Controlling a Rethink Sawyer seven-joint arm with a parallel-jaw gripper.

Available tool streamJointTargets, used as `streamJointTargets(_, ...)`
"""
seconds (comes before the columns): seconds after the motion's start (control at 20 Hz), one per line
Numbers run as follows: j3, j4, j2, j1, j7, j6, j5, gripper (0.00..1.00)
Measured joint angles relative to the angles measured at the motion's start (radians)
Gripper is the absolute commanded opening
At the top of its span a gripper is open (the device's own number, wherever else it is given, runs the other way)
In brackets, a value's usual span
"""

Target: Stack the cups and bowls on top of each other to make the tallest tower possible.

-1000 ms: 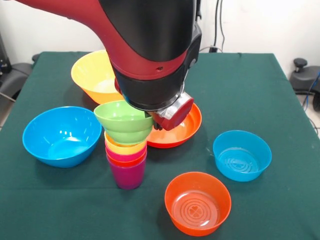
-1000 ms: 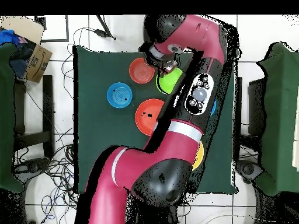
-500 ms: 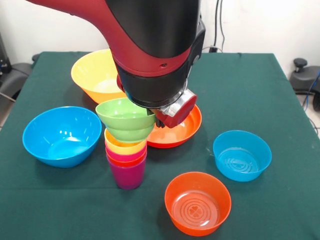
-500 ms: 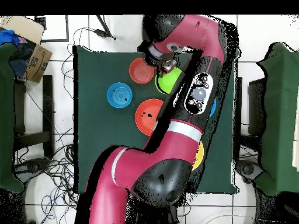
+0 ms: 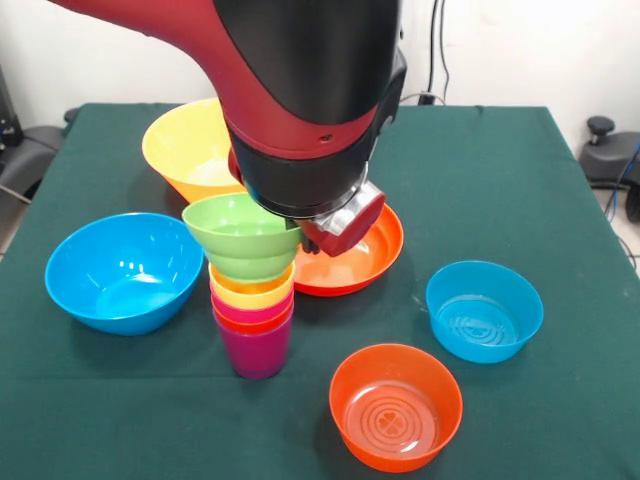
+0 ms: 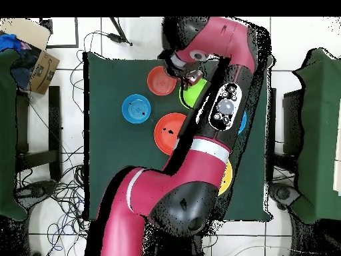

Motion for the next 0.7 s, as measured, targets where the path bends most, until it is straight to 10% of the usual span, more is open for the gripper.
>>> streamJointTargets(0.7,0.001,0.000,0.002,-0.001,0.000,0.001,-0.052,0.00)
